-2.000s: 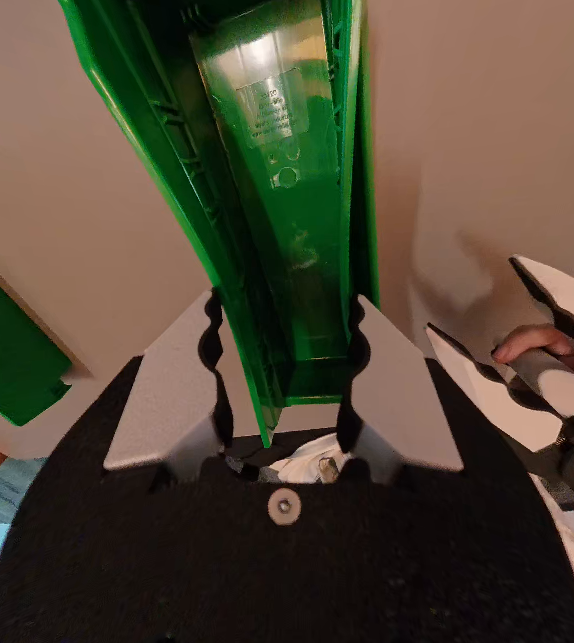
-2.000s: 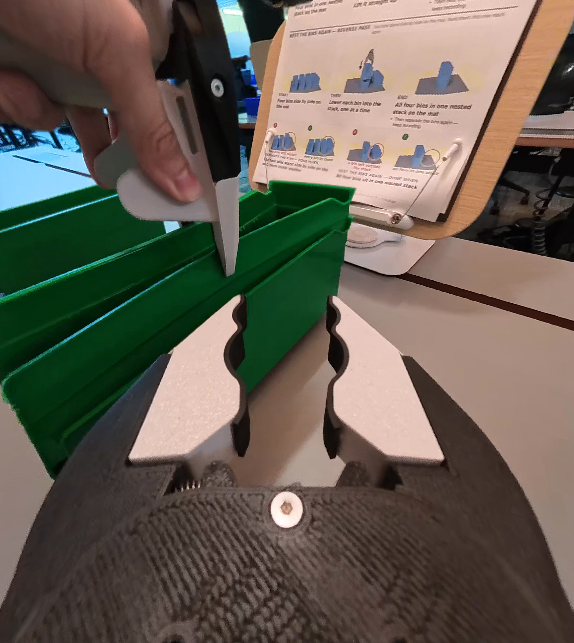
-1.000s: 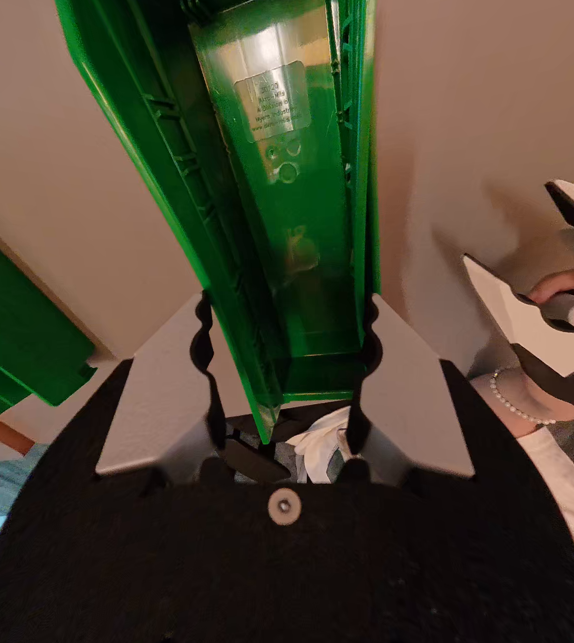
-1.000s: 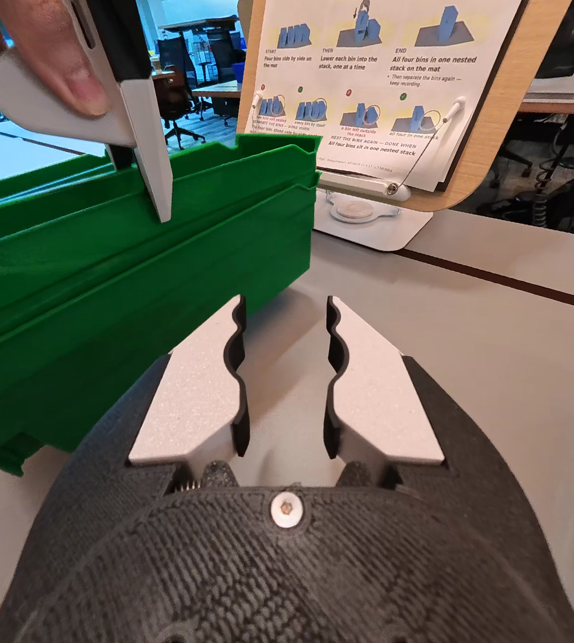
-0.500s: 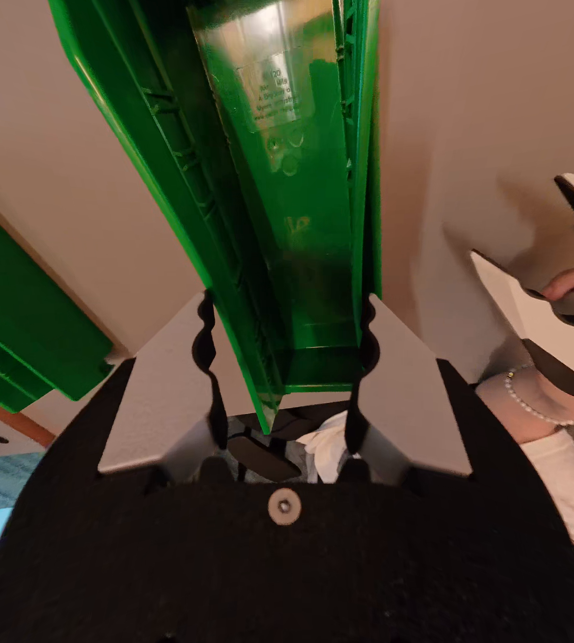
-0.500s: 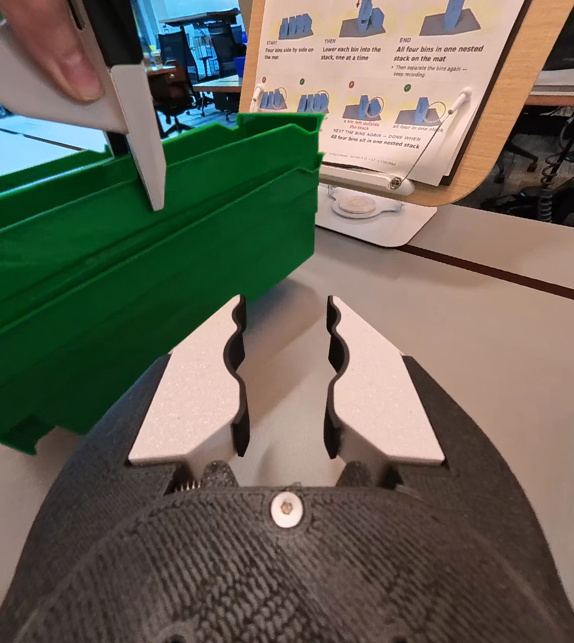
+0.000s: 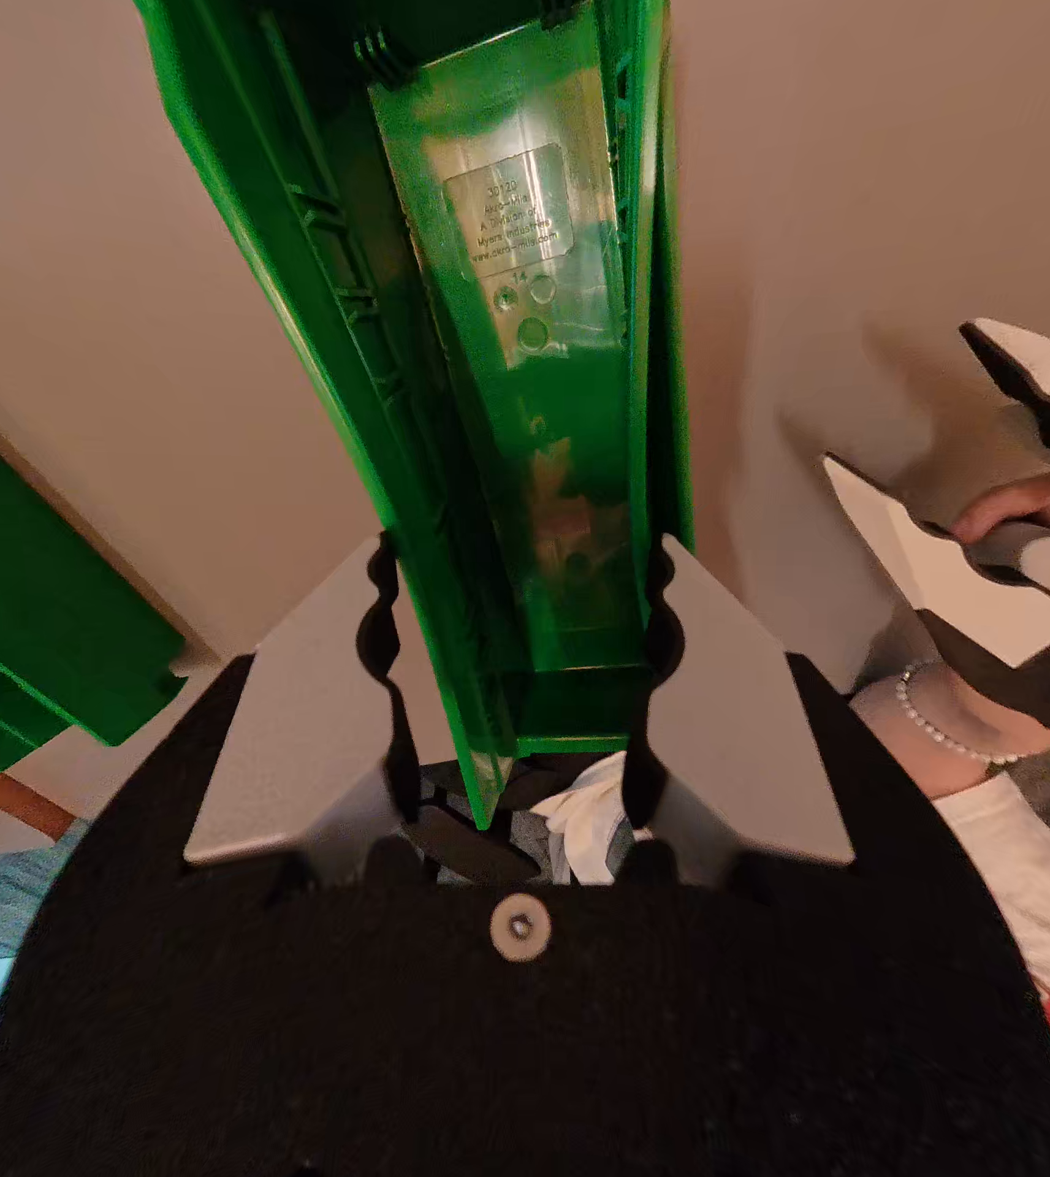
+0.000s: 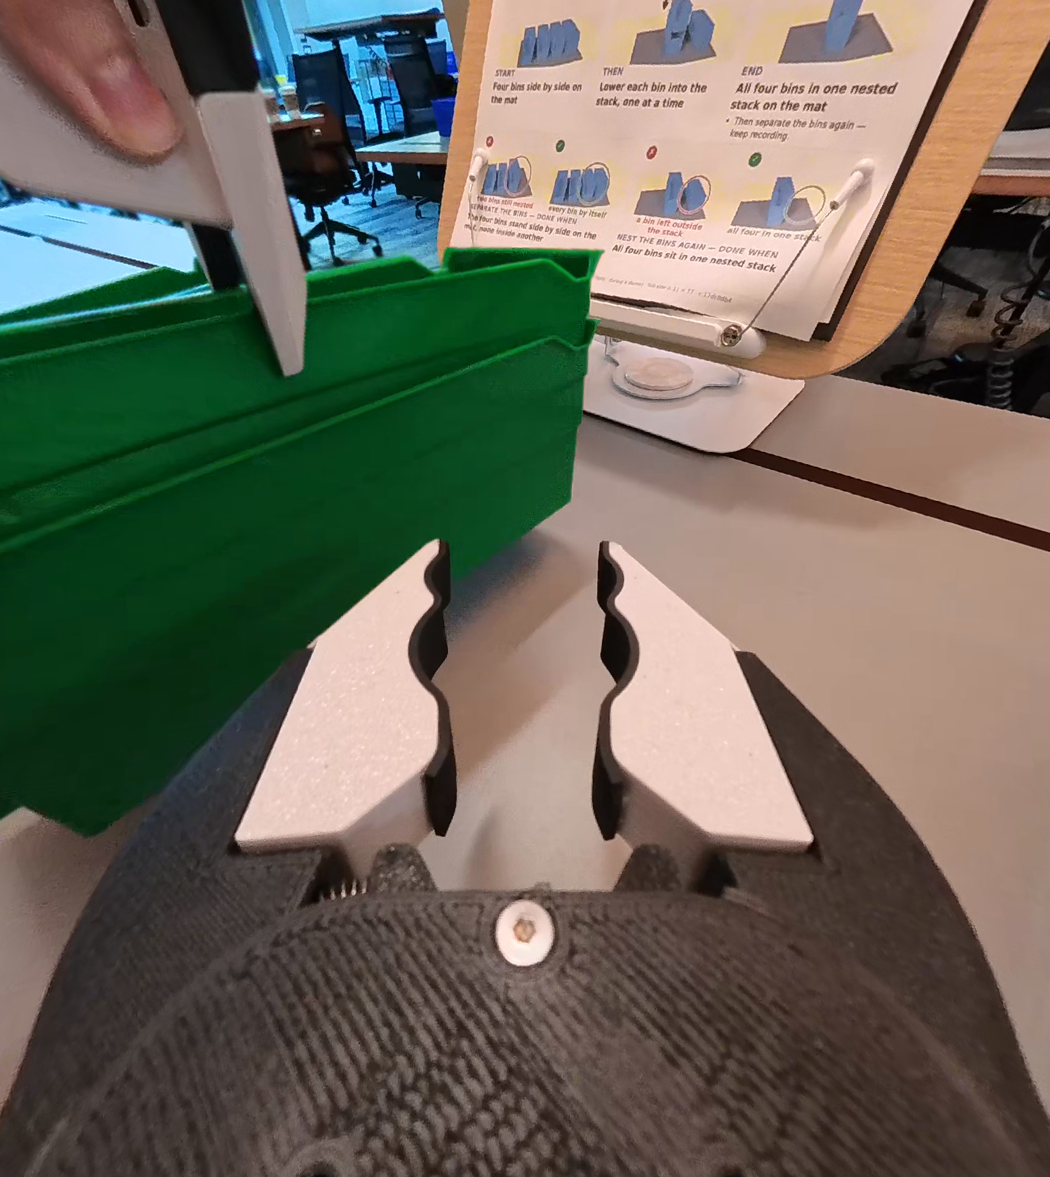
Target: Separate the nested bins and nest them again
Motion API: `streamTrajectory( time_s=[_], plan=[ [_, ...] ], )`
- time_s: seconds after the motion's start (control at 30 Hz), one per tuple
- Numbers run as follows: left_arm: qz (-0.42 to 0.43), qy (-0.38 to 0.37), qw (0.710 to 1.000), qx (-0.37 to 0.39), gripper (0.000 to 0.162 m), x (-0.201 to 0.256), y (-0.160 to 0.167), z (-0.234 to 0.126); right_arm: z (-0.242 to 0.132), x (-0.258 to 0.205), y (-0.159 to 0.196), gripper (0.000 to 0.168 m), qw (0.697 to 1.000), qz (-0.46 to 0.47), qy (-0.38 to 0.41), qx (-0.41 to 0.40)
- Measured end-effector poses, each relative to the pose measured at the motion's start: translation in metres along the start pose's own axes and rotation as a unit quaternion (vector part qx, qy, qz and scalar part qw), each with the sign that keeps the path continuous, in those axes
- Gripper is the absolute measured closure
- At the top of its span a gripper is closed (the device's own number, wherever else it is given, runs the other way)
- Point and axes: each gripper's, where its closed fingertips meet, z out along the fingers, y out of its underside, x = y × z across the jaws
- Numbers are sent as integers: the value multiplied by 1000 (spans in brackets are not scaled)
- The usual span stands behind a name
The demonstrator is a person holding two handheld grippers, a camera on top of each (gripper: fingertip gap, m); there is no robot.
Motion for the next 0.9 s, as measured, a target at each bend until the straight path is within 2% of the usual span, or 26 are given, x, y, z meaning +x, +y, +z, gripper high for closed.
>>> streamTrajectory(
  time_s=[0.1, 0.23, 0.37, 0.47, 0.6, 0.63, 0.73, 0.83, 0.9],
  plan=[
    [17, -35, 999, -3, 84, -6, -1, -1, 1, -1, 1, 123, 1000, -1, -1, -3],
    [1, 6, 1000, 7, 86, 2, -3, 1, 1, 1, 2, 123, 1000, 1, 0, -3],
    [22, -65, 998, 3, 87, -13, -5, 0, 2, 0, 4, 123, 1000, -2, -1, -7],
    [3, -14, 1000, 12, 89, -4, -6, 0, 1, 1, 3, 123, 1000, 1, 1, -4],
    [27, -122, 992, -3, 87, -26, -6, -5, 2, 1, 6, 123, 1000, 0, -1, -10],
    [25, -114, 993, -1, 88, -25, -7, -6, 2, 1, 6, 123, 1000, -1, 0, -10],
    [-6, -26, 999, 19, 90, -8, -10, -6, 2, 2, 4, 123, 1000, 1, 2, -7],
    [5, -43, 999, 19, 89, -10, -11, -7, 3, 1, 6, 123, 1000, 0, -1, -11],
    [-7, 8, 1000, 17, 90, 1, -9, -5, 3, 1, 6, 123, 1000, -2, 0, -12]
  ],
)
